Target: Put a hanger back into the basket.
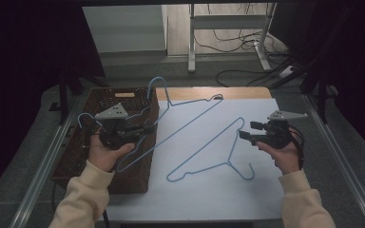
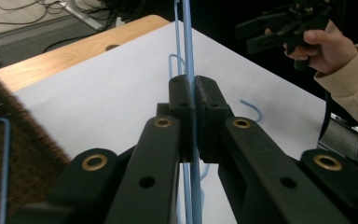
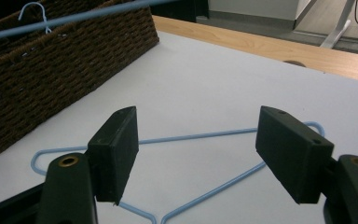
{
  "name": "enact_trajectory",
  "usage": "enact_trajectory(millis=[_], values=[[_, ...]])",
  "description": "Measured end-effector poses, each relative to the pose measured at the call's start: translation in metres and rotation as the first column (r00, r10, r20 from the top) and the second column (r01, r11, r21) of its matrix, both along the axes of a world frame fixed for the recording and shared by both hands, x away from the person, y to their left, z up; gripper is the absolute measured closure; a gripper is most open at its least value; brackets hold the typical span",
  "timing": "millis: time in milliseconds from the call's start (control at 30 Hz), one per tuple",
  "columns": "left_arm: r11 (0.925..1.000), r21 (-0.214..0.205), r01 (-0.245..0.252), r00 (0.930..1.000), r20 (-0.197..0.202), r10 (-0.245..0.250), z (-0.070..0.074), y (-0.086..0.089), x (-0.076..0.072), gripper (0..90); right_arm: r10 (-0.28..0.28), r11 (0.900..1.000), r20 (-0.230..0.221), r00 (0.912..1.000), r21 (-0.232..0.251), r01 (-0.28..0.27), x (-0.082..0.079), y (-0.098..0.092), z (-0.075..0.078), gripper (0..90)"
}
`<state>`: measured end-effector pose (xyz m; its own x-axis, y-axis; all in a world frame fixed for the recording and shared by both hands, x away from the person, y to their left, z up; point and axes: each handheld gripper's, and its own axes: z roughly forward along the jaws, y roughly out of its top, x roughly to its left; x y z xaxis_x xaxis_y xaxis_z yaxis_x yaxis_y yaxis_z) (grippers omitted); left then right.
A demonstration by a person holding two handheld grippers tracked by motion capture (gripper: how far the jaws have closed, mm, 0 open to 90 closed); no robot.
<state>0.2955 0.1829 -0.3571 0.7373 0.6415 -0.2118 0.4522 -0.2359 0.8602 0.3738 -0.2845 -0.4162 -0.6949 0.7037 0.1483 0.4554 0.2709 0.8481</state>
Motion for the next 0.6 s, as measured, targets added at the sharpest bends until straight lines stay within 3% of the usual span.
enact_trajectory(millis=[300, 600], values=[[0.9970, -0.024, -0.074, 0.9973, -0.008, 0.074, -0.002, 0.034, 0.002, 86.2, 0.006, 0.9996, -0.012, 0.9999, -0.027, -0.007, 0.001, 0.003, -0.004, 29.6], [0.9858, -0.023, -0.166, 0.9860, -0.014, 0.166, -0.007, 0.071, 0.009, 86.3, 0.011, 0.9991, -0.022, 0.9997, -0.040, -0.012, 0.001, 0.005, -0.006, 29.3]])
